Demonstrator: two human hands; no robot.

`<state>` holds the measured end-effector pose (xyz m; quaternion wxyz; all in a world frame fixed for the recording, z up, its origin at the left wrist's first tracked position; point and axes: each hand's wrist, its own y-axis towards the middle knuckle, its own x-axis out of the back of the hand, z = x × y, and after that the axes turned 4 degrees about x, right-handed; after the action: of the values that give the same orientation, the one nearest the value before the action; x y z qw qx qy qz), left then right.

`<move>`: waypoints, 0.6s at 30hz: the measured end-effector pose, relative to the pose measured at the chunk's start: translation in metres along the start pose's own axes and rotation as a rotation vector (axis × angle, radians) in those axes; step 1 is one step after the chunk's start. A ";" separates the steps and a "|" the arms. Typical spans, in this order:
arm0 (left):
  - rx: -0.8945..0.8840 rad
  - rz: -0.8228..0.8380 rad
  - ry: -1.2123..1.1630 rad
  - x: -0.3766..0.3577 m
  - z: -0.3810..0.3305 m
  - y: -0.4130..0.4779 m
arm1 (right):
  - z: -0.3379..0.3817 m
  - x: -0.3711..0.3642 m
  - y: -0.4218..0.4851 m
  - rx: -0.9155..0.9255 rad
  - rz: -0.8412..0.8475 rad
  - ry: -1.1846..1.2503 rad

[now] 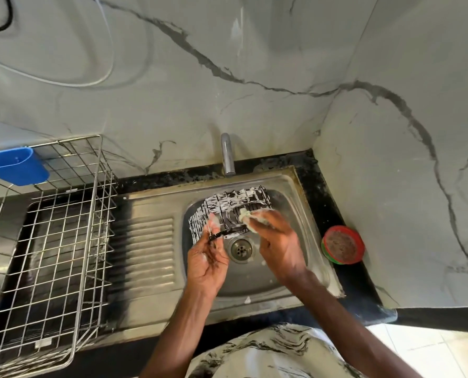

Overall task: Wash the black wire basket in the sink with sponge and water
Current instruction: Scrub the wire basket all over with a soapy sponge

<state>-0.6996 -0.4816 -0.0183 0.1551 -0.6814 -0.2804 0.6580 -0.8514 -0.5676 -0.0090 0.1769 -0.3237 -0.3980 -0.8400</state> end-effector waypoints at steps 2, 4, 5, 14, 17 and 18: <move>-0.011 -0.028 0.019 0.003 -0.001 0.000 | -0.024 0.005 -0.002 0.008 -0.102 -0.052; -0.012 -0.068 0.050 0.003 0.002 -0.002 | -0.041 0.010 -0.002 -0.009 -0.190 -0.071; -0.013 -0.081 0.053 0.002 0.004 -0.003 | -0.044 0.011 -0.003 -0.042 -0.222 -0.070; 0.009 -0.035 -0.027 0.004 -0.011 -0.004 | -0.042 0.016 -0.003 -0.638 0.074 0.588; 0.005 0.040 -0.035 0.002 -0.018 -0.004 | -0.036 0.018 0.002 -0.650 0.101 0.673; 0.010 0.022 -0.033 -0.001 -0.020 -0.005 | -0.032 0.018 0.004 -0.653 0.093 0.627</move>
<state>-0.6812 -0.4755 -0.0128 0.1470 -0.6728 -0.2720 0.6721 -0.8749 -0.5964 -0.0096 0.2150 -0.1102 -0.0245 -0.9701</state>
